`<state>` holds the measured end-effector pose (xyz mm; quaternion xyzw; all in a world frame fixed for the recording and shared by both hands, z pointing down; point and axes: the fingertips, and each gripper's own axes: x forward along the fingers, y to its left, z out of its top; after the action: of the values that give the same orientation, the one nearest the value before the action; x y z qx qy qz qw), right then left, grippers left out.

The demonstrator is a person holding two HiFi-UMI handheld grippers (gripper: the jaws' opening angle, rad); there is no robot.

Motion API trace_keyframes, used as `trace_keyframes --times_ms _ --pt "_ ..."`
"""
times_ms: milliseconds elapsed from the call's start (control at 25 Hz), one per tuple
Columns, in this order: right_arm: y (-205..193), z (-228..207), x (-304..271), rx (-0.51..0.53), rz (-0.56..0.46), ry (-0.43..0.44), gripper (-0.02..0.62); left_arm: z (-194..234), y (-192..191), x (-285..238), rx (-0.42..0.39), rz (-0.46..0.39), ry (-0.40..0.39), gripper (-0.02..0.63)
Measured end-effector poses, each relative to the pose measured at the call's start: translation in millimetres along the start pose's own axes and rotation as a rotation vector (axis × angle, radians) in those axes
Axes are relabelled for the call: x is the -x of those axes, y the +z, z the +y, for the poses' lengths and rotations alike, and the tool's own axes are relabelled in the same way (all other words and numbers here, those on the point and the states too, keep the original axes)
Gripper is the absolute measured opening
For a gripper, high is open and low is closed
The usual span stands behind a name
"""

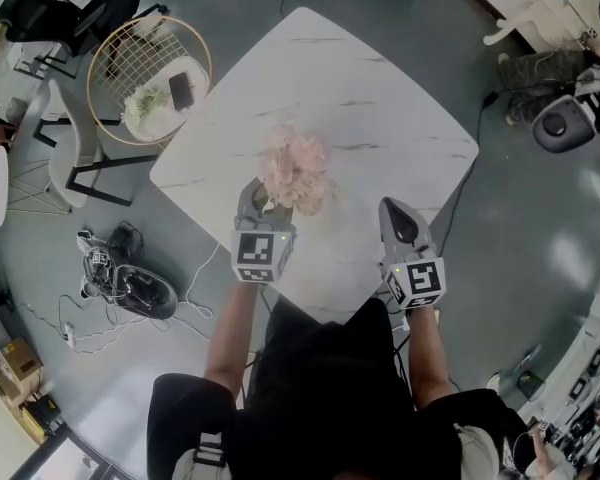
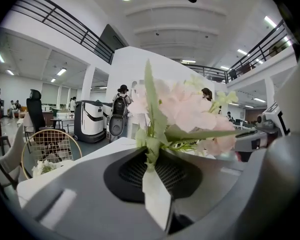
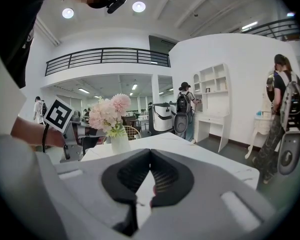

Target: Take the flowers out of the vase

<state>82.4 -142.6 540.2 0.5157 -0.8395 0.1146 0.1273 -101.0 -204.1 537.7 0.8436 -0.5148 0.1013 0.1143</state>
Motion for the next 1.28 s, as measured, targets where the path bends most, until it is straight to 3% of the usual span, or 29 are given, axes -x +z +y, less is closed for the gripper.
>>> trace_keyframes --times_ms 480,1280 --pt "-0.6 -1.2 5.0 0.000 -0.010 0.000 0.003 -0.1 -1.1 3.0 0.009 -0.001 0.017 0.026" --pt "13.9 1.6 9.3 0.013 -0.029 0.022 0.003 11.7 30.9 14.2 0.036 -0.040 0.065 0.024"
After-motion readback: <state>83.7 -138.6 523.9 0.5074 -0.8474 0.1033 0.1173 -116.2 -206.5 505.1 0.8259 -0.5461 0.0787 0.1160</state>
